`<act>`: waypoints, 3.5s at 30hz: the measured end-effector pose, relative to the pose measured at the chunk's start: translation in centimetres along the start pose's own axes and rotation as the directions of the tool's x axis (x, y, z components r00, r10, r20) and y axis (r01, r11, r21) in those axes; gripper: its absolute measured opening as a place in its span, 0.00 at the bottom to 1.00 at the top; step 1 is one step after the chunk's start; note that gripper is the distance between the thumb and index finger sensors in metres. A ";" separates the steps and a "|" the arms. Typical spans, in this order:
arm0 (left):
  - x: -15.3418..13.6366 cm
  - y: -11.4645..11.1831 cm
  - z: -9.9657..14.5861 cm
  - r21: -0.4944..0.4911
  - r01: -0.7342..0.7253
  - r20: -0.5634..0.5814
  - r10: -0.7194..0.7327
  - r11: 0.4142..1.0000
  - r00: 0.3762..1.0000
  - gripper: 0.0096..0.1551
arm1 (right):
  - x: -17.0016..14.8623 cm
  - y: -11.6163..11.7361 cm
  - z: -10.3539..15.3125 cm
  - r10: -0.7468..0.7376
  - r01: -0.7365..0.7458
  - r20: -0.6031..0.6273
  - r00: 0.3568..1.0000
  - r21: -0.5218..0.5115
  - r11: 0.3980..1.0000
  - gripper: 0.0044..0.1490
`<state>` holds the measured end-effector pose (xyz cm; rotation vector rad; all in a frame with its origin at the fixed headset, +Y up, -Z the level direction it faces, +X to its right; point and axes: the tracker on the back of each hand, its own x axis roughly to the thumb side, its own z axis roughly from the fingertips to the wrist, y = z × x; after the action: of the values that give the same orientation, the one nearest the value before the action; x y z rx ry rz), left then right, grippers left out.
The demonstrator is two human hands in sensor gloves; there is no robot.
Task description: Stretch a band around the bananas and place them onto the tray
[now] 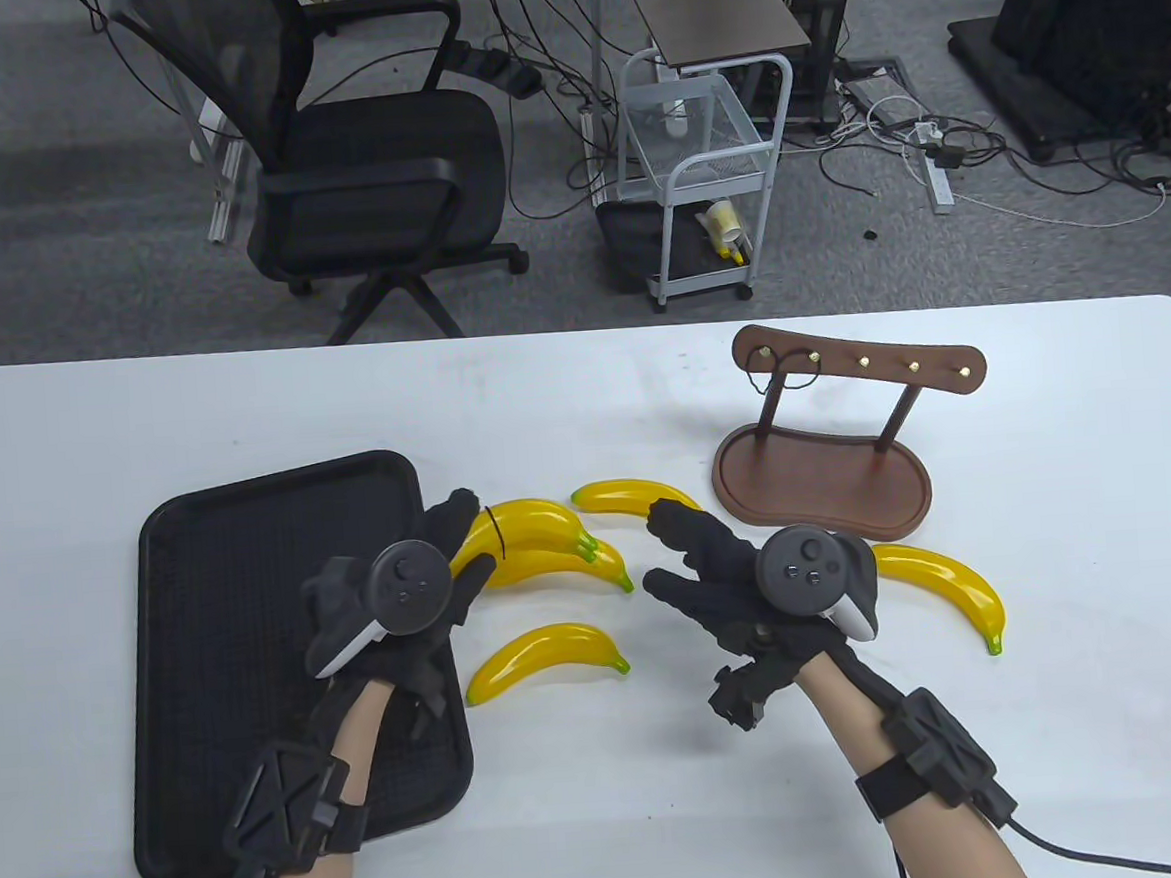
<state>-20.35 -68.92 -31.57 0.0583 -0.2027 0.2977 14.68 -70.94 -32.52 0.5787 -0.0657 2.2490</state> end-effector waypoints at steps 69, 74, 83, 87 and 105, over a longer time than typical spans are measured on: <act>-19.8 1.0 2.2 0.128 -0.275 -0.500 0.302 0.953 0.812 0.38 | -6.0 -5.1 2.9 0.038 -0.048 -0.154 0.987 -0.065 0.997 0.45; -15.6 3.5 1.3 0.147 -0.267 -0.370 0.303 0.952 0.878 0.35 | -6.2 -5.2 3.0 0.038 -0.050 -0.162 0.986 -0.070 0.996 0.45; -6.4 5.2 0.5 0.154 -0.286 -0.109 0.304 0.946 0.946 0.34 | -6.7 -5.6 3.2 0.030 -0.045 -0.177 0.984 -0.083 0.995 0.44; -2.9 4.4 0.6 0.118 -0.303 -0.012 0.307 0.946 0.952 0.33 | -6.8 -5.7 3.3 0.030 -0.048 -0.181 0.983 -0.097 0.994 0.44; 2.6 -1.9 1.0 -0.014 -0.397 0.125 0.395 0.918 0.910 0.33 | -7.2 -5.0 2.7 -0.098 0.049 -0.247 0.964 -0.195 0.980 0.43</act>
<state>-17.54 -70.10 -30.13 0.0470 -0.3390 0.7030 23.50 -73.17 -33.83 0.1843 -0.1223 2.1960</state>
